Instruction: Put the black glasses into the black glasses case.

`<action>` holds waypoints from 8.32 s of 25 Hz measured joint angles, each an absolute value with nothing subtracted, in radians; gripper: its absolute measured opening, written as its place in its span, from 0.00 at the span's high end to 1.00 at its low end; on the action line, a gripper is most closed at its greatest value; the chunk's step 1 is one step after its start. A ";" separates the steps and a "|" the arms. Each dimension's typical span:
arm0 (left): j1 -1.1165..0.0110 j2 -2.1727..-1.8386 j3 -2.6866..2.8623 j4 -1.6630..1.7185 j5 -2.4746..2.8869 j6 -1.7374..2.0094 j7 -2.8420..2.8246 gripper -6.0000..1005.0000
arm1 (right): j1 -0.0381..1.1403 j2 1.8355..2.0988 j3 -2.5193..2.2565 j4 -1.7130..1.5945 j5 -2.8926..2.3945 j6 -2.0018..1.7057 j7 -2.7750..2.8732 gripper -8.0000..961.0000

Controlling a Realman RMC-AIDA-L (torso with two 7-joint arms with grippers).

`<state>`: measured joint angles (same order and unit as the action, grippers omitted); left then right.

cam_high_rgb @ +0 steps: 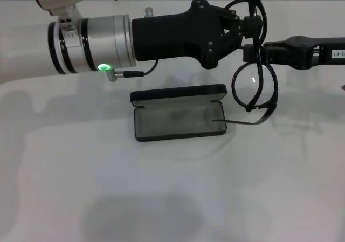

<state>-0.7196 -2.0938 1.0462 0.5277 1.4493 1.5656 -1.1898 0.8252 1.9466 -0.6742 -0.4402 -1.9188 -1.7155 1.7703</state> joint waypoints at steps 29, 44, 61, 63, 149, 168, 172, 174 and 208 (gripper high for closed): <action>-0.580 -2.036 1.043 0.580 1.276 1.845 -1.183 0.97 | 0.741 1.915 -0.661 -0.439 -1.728 -1.645 1.811 0.88; -0.633 -2.071 1.046 0.554 1.443 1.892 -1.197 0.97 | 0.743 1.934 -0.672 -0.428 -1.598 -1.571 1.818 0.88; -0.732 -2.091 1.068 0.477 1.414 1.783 -1.245 0.97 | 0.759 1.966 -0.763 -0.428 -1.603 -1.569 1.783 0.88; -0.732 -2.091 1.068 0.477 1.409 1.777 -1.247 0.97 | 0.762 1.966 -0.774 -0.428 -1.603 -1.574 1.783 0.88; -0.444 -2.026 1.027 0.481 1.009 1.820 -1.235 0.84 | 0.696 1.913 -0.942 -0.742 -1.623 -1.814 1.521 0.88; -0.339 -2.012 0.870 0.404 1.048 1.710 -1.273 0.44 | 0.823 2.022 -1.351 -1.051 -2.069 -1.635 1.575 0.88; -0.344 -2.015 0.870 0.399 1.063 1.685 -1.272 0.32 | 0.908 2.023 -1.463 -1.048 -2.159 -1.574 1.630 0.87; -0.346 -2.017 0.870 0.399 1.069 1.677 -1.270 0.31 | 0.944 2.026 -1.517 -1.046 -2.185 -1.548 1.656 0.87; -0.326 -1.985 0.840 0.403 1.081 1.665 -1.246 0.31 | 0.711 2.026 -1.561 -1.255 -2.183 -1.336 1.546 0.86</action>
<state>-0.3257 -1.9852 0.8403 0.4029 1.0811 1.6650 -1.2464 0.7113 2.0260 -1.5612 -1.2548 -2.1826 -1.3365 1.5457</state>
